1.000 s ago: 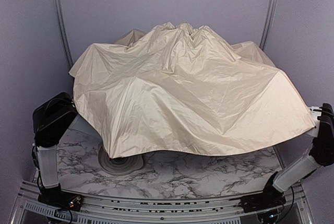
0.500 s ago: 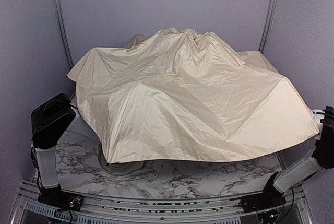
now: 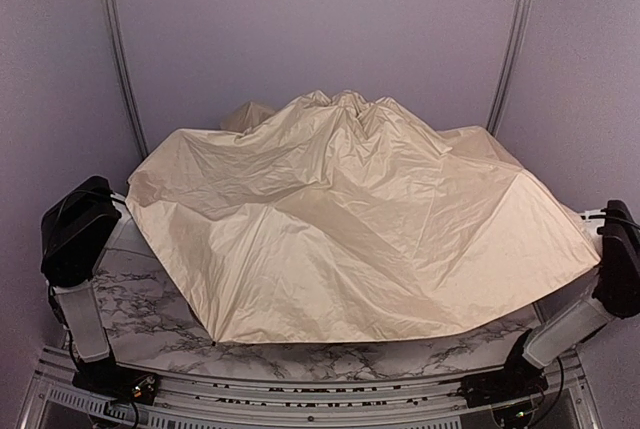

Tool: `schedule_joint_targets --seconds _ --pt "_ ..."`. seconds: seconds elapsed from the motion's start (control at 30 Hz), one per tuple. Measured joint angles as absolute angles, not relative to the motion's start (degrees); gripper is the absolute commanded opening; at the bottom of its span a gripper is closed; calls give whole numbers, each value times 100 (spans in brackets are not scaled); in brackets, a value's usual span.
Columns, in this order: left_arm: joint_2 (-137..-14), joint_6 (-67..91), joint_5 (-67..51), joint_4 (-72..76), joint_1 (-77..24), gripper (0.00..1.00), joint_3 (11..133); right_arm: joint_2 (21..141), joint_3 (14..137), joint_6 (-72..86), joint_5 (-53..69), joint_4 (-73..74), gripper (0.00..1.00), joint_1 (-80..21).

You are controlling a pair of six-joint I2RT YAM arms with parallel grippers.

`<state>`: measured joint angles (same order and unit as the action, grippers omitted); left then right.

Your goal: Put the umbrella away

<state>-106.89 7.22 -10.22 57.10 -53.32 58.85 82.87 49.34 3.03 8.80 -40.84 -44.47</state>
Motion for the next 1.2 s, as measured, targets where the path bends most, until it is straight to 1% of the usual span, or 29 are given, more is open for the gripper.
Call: schedule_joint_targets --seconds 0.3,0.47,0.6,0.73,0.83,1.0,1.1,1.2 --pt "-10689 727 -991 5564 -5332 0 5885 8353 4779 456 810 -4272 1 -4447" --pt "-10689 766 -993 5636 -5334 31 5885 8318 4757 576 823 -4152 0 -4372" --pt "-10521 757 -950 6187 -5312 42 5872 8265 4733 589 770 -3402 0 -3894" --pt "-10368 569 -921 6237 -5378 53 5647 7977 4772 478 598 -2974 0 -3387" --pt "-10309 355 -969 6031 -5487 59 5358 7736 4943 370 528 -2858 0 -3072" --pt "-10044 156 -1275 5505 -5570 63 4689 7419 5190 237 622 -3050 0 -2534" --pt "-9592 19 -1529 5137 -5570 67 4303 7297 5194 106 742 -3190 0 -2296" --pt "-8853 -128 -1855 4729 -5570 72 3931 7240 5207 -36 895 -3227 0 -2049"
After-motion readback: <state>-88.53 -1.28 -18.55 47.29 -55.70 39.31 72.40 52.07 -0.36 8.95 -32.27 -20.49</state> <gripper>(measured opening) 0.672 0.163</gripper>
